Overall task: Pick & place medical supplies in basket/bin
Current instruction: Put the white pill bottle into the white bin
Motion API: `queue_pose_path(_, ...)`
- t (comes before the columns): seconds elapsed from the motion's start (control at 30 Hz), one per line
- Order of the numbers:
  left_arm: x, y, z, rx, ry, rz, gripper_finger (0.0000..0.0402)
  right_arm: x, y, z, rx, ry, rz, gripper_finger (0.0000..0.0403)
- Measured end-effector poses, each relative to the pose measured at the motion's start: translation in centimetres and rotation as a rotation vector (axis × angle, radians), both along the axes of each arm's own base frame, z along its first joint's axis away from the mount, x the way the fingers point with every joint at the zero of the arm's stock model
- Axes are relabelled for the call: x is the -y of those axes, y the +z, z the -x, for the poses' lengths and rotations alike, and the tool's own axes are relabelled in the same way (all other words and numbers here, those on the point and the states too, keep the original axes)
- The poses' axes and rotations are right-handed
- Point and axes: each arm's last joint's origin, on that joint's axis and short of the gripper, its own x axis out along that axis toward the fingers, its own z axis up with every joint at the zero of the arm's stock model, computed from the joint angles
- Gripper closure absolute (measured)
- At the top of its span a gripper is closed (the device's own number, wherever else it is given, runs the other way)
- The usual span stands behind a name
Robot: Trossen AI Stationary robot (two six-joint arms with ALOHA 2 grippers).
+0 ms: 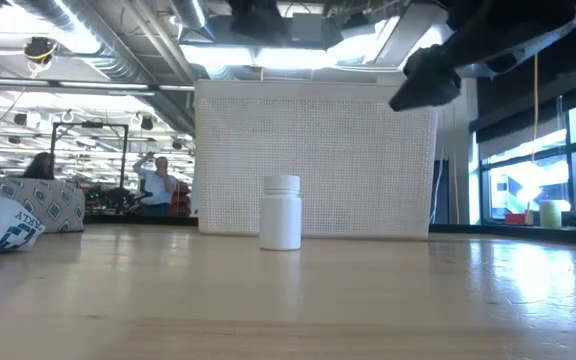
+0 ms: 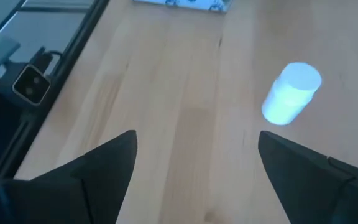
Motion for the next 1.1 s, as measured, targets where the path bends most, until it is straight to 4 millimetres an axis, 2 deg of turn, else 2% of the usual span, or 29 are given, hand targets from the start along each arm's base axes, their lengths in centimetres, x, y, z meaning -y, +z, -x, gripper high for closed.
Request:
queue_pose_path(0.1,2.6,-0.1,2.4,0.066,-0.023,-0.018,0.0198,0.0,0.3,-0.2,0.031,-0.010,-0.016,0.0066)
queue_pose_path(0.17,4.3,-1.0,3.9,0.111,-0.038,-0.020,0.0197,0.0,0.5,-0.4,0.061,-0.038,-0.029,0.0066)
queue_pose_path(0.33,8.0,-4.7,7.6,0.227,-0.029,-0.028,0.0198,0.1,0.9,-0.7,0.124,-0.062,-0.001,0.0066)
queue_pose_path(0.5,10.6,-9.4,10.8,0.355,-0.009,-0.005,0.0197,0.6,1.3,-1.1,0.171,-0.079,-0.001,0.0066)
queue_pose_path(0.67,12.0,-14.0,12.9,0.495,-0.002,0.008,0.0198,1.0,1.9,-2.2,0.196,-0.112,0.021,0.0066)
queue_pose_path(0.77,12.6,-15.9,13.8,0.552,-0.021,0.010,0.0198,0.6,1.9,-3.6,0.194,-0.082,0.081,0.0066)
queue_pose_path(0.9,12.9,-17.4,14.6,0.567,-0.032,0.011,0.0197,0.1,2.0,-5.6,0.106,-0.082,0.150,0.0066)
queue_pose_path(1.1,13.1,-18.4,14.9,0.561,-0.042,0.014,0.0198,0.4,2.3,-9.1,-0.110,-0.124,0.280,0.0066)
